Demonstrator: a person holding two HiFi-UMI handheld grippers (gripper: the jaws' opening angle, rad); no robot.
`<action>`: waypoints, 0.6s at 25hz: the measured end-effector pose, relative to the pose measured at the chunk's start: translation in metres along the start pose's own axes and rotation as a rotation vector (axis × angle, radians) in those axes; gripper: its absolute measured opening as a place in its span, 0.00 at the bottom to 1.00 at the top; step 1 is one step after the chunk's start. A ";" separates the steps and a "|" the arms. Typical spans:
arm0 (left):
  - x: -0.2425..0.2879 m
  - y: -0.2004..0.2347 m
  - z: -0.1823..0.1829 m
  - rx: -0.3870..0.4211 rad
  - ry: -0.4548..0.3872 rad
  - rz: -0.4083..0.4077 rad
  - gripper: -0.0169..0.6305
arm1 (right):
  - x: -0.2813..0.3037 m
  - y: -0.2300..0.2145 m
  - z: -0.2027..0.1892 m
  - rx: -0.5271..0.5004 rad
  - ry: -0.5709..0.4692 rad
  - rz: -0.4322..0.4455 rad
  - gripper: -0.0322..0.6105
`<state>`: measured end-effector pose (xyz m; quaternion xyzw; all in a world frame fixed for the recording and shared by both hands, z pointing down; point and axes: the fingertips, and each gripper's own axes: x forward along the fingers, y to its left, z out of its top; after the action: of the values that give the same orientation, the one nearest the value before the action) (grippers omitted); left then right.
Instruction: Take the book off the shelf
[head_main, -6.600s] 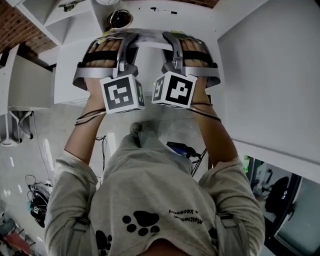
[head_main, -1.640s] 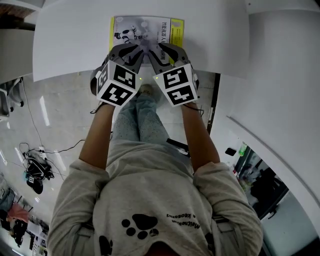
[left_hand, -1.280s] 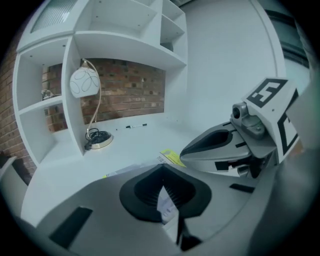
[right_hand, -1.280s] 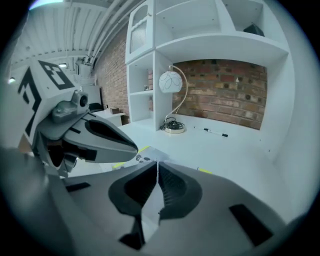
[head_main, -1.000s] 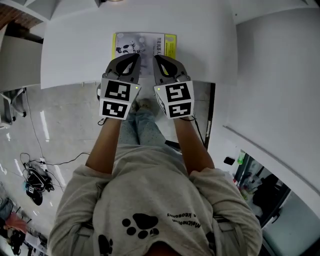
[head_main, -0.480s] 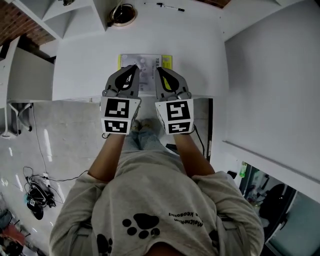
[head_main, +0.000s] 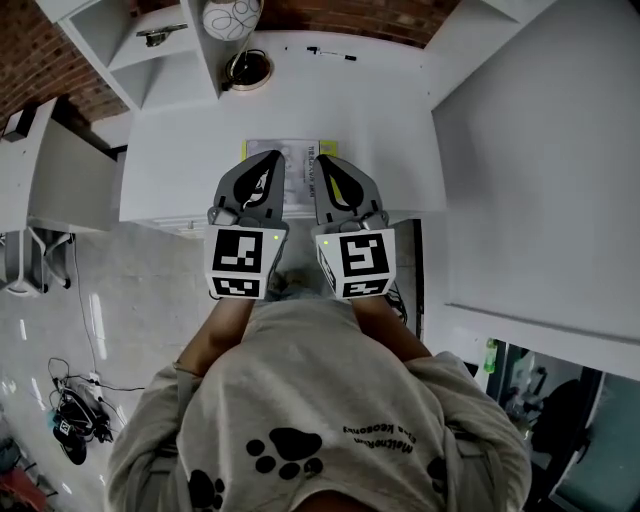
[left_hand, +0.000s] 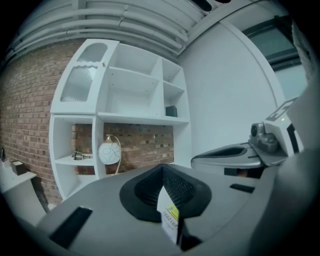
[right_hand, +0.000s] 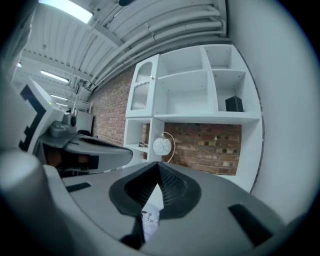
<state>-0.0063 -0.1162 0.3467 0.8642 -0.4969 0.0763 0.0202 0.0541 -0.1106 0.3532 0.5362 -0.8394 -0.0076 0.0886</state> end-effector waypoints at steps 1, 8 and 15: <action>-0.004 -0.003 0.005 0.000 -0.012 -0.004 0.04 | -0.004 0.001 0.004 -0.005 -0.011 -0.003 0.08; -0.028 -0.020 0.031 -0.015 -0.084 -0.036 0.04 | -0.031 0.009 0.038 -0.028 -0.083 -0.012 0.08; -0.045 -0.019 0.028 -0.023 -0.090 -0.011 0.04 | -0.050 0.023 0.035 -0.011 -0.063 -0.013 0.08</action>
<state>-0.0087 -0.0709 0.3129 0.8691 -0.4935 0.0315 0.0083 0.0483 -0.0586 0.3139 0.5405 -0.8383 -0.0298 0.0649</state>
